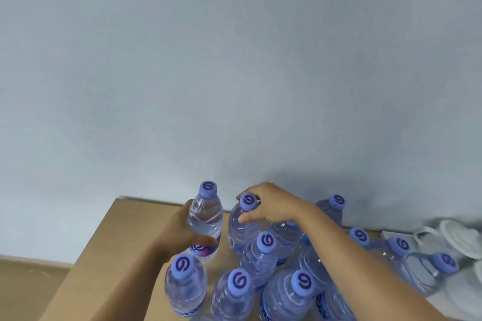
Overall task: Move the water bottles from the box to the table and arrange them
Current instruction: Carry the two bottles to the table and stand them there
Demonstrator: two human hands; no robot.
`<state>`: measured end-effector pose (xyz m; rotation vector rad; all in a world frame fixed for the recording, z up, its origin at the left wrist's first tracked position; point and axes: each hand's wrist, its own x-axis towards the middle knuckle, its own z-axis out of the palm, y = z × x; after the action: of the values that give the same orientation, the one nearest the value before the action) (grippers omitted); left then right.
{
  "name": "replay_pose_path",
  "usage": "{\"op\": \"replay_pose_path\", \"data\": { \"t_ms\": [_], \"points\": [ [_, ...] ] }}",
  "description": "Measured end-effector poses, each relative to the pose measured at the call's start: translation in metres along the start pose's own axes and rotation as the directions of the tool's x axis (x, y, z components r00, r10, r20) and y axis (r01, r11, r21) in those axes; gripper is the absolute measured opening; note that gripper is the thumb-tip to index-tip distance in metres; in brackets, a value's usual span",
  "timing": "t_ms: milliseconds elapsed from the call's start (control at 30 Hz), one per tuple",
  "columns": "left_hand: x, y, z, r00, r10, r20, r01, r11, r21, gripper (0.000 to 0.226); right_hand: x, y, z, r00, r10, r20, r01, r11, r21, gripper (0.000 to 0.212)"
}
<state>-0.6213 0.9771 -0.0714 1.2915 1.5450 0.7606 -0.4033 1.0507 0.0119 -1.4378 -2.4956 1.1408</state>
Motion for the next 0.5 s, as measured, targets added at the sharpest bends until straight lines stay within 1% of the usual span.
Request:
{"op": "replay_pose_path", "data": {
  "t_ms": [67, 100, 133, 167, 233, 300, 367, 400, 500],
  "points": [
    [0.006, -0.009, 0.007, 0.998, -0.028, 0.058, 0.031, 0.998, -0.047, 0.07, 0.001, -0.001, 0.0, 0.998, 0.031, 0.046, -0.028, 0.997, -0.065, 0.045],
    [0.008, -0.011, 0.009, 0.993, -0.043, 0.111, 0.052, 0.995, -0.081, 0.059, 0.002, -0.003, -0.001, 0.997, 0.047, 0.06, -0.042, 0.995, -0.088, 0.045],
    [0.007, -0.011, 0.011, 0.982, -0.025, 0.19, 0.042, 0.995, -0.087, 0.043, 0.003, -0.004, -0.001, 0.996, 0.06, 0.069, -0.052, 0.993, -0.106, 0.044],
    [0.008, -0.012, 0.012, 0.968, 0.023, 0.25, 0.0, 0.996, -0.09, 0.039, 0.004, -0.005, -0.002, 0.995, 0.07, 0.072, -0.061, 0.991, -0.118, 0.044],
    [0.01, -0.012, 0.008, 0.957, 0.055, 0.284, -0.03, 0.995, -0.093, 0.054, 0.005, -0.006, -0.002, 0.994, 0.087, 0.062, -0.079, 0.99, -0.12, 0.041],
    [0.01, -0.006, 0.001, 0.93, 0.051, 0.364, -0.006, 0.992, -0.125, 0.069, 0.004, -0.007, -0.001, 0.994, 0.102, 0.048, -0.095, 0.988, -0.118, 0.038],
    [0.012, 0.002, -0.003, 0.891, 0.041, 0.452, 0.011, 0.994, -0.111, 0.069, 0.004, -0.006, -0.001, 0.993, 0.112, 0.039, -0.106, 0.987, -0.119, 0.037],
    [0.013, 0.007, -0.002, 0.884, 0.033, 0.467, 0.001, 0.997, -0.072, 0.066, 0.002, -0.006, -0.001, 0.993, 0.114, 0.03, -0.11, 0.987, -0.12, 0.038],
    [0.009, 0.02, 0.002, 0.898, 0.023, 0.439, -0.023, 1.0, -0.006, 0.06, -0.001, -0.006, 0.0, 0.994, 0.113, -0.001, -0.112, 0.985, -0.129, 0.045]
  ]
}}
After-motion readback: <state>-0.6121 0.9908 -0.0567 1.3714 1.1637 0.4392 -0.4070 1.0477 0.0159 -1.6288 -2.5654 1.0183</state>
